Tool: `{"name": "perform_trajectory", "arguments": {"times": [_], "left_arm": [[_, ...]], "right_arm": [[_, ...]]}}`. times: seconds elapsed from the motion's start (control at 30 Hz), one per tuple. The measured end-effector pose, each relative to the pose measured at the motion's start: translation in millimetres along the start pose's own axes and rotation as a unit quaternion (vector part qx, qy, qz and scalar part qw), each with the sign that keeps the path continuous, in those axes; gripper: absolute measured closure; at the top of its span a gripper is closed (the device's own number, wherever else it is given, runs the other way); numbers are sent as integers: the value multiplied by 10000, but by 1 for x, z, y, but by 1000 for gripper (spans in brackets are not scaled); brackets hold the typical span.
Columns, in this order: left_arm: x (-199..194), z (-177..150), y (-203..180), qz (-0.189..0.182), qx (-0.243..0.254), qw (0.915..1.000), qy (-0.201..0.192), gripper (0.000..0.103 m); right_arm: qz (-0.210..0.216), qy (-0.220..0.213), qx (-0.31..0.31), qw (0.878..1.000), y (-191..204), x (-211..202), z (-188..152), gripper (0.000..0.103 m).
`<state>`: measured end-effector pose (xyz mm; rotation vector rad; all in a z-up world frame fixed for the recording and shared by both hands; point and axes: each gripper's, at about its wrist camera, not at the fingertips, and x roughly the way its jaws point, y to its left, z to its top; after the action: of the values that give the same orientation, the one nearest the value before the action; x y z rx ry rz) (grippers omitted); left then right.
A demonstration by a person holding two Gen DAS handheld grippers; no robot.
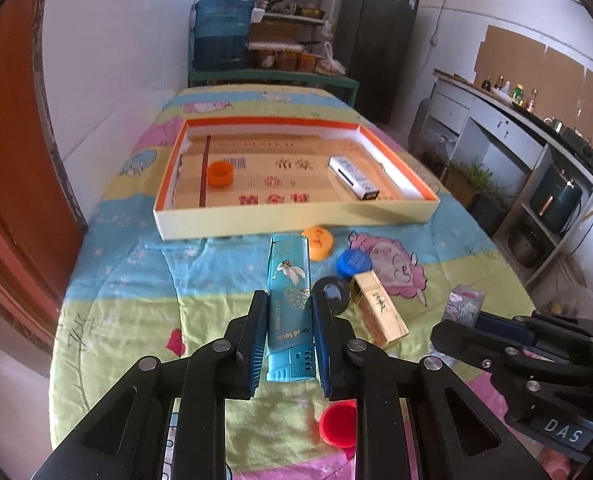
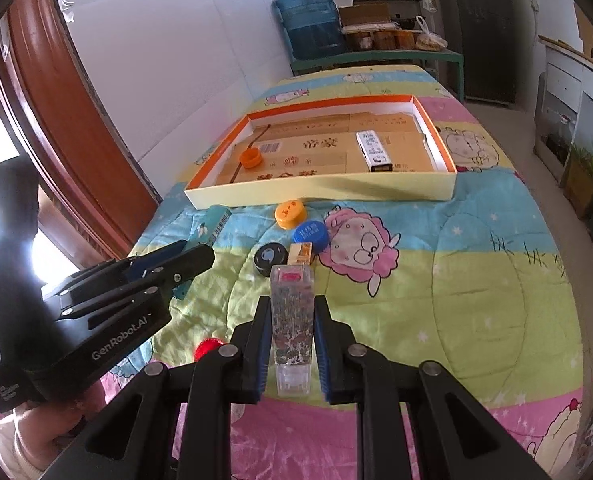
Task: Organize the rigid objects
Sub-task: 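Carry the glitter tube with the right gripper while the left carries the blue lighter into the box lid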
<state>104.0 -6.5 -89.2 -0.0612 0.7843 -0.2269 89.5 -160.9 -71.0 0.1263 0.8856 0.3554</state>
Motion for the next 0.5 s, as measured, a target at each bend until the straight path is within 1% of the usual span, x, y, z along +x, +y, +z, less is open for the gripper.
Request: {"name": "perform_trajectory", "arguments": {"times": [0.2,0.5], "left_arm": [[-15,12,-3,-19,45,9998,-214,81],[-29,27,-1,-65,9,9991,-421,81]], "right_arm": [[-10,-127,-105,9999,4,-5,11,83],[-47,-341,-210,9992,8,-14,30,83]]}}
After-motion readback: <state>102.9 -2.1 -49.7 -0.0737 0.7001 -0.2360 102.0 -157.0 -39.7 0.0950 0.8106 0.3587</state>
